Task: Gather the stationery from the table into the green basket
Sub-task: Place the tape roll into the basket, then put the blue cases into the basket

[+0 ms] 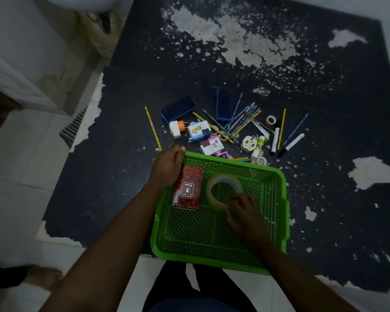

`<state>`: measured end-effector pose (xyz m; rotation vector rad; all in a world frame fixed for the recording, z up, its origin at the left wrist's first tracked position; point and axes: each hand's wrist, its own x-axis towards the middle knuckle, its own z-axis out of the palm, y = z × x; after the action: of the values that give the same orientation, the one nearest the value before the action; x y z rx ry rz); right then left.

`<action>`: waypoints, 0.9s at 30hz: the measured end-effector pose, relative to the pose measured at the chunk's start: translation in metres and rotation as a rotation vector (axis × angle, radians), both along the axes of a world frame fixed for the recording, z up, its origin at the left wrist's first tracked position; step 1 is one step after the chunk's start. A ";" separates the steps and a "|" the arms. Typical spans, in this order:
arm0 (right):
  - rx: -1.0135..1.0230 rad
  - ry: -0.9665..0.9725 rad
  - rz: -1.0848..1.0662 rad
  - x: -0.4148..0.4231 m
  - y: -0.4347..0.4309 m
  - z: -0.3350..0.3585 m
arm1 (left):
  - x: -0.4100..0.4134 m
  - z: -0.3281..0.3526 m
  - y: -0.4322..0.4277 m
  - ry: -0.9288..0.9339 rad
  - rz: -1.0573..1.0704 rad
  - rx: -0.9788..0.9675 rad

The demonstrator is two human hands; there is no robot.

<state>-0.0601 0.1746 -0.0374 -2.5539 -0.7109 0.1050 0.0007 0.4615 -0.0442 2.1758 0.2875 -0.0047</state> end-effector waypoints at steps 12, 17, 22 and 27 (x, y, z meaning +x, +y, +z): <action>-0.017 0.105 -0.056 0.001 0.025 -0.021 | -0.001 0.003 0.001 0.000 -0.002 0.026; -0.079 0.034 -0.117 0.010 0.027 -0.002 | 0.000 0.003 0.000 -0.010 -0.011 0.029; 0.141 -0.050 -0.182 0.079 0.069 0.035 | 0.000 0.004 0.001 0.023 -0.006 0.007; 0.208 0.067 -0.316 0.188 0.096 0.027 | 0.000 0.005 -0.001 0.062 0.008 0.028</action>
<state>0.1279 0.2709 -0.0104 -2.4145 -0.2713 0.0099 0.0010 0.4608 -0.0396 2.2051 0.3338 -0.0645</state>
